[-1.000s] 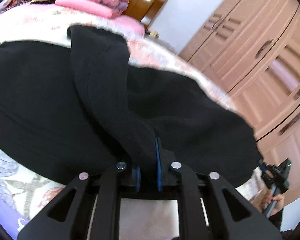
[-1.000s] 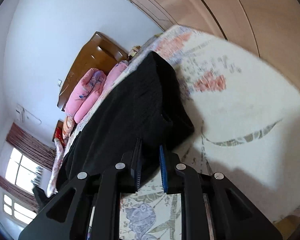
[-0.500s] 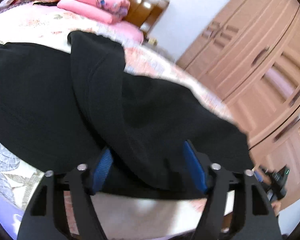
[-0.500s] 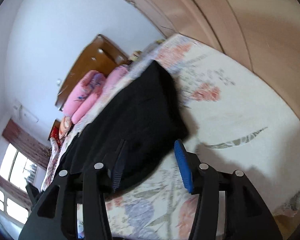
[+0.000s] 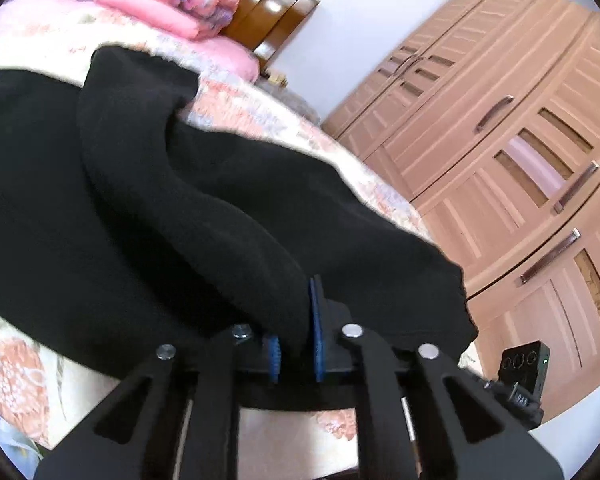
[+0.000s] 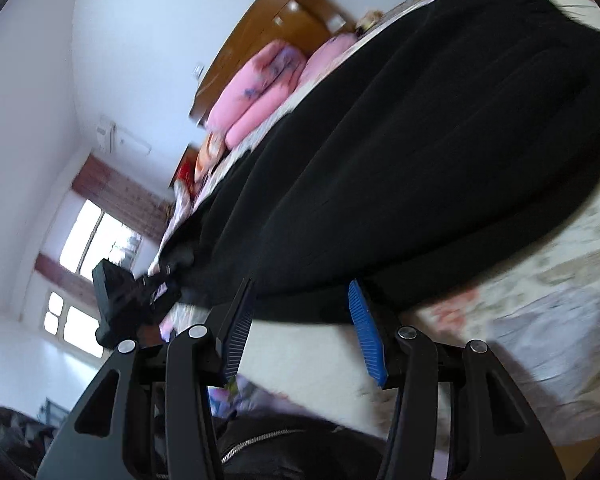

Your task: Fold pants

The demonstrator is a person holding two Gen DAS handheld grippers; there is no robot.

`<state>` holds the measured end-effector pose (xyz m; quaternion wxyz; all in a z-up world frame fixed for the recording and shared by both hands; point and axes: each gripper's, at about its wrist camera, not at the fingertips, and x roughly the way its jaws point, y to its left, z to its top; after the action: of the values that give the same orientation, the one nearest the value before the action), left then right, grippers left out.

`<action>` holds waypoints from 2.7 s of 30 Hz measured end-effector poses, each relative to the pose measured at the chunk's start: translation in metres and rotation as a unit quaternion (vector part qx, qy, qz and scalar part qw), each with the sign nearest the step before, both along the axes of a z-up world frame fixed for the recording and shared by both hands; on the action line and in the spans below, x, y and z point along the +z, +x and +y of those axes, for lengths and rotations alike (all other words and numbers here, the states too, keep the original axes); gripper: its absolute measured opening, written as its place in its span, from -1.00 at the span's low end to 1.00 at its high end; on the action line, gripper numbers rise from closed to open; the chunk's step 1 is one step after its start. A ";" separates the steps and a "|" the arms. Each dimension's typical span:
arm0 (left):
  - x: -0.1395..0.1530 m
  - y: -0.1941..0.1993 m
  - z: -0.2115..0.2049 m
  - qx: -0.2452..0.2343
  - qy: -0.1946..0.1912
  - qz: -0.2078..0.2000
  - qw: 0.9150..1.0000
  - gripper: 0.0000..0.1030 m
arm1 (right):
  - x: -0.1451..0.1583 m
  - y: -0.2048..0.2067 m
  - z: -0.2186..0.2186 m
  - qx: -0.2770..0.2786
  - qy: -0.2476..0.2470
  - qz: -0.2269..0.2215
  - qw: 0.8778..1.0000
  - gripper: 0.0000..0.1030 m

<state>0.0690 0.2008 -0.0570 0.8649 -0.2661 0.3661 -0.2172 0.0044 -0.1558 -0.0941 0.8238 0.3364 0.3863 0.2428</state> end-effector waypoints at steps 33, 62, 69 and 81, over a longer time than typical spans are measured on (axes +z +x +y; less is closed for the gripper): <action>-0.009 -0.013 -0.001 -0.006 0.096 0.045 0.994 -0.80 | -0.004 -0.018 -0.009 -0.080 -0.015 0.019 0.996 -0.81; 0.074 0.083 -0.168 -0.175 0.311 -0.101 0.928 0.84 | 0.084 0.074 -0.013 -0.058 -0.383 -0.053 0.920 0.71; -0.005 0.184 -0.243 -0.232 0.340 -0.014 0.911 0.79 | 0.038 0.101 -0.033 -0.043 -0.451 0.013 0.891 0.72; 0.007 0.186 -0.229 -0.222 0.314 -0.066 0.921 0.89 | 0.055 0.098 -0.032 -0.078 -0.436 -0.009 0.897 0.74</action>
<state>0.2551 -0.0284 -0.0503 0.8559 0.1218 0.4072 -0.2948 0.1026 -0.1876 -0.0389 0.9074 -0.0296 0.4190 -0.0119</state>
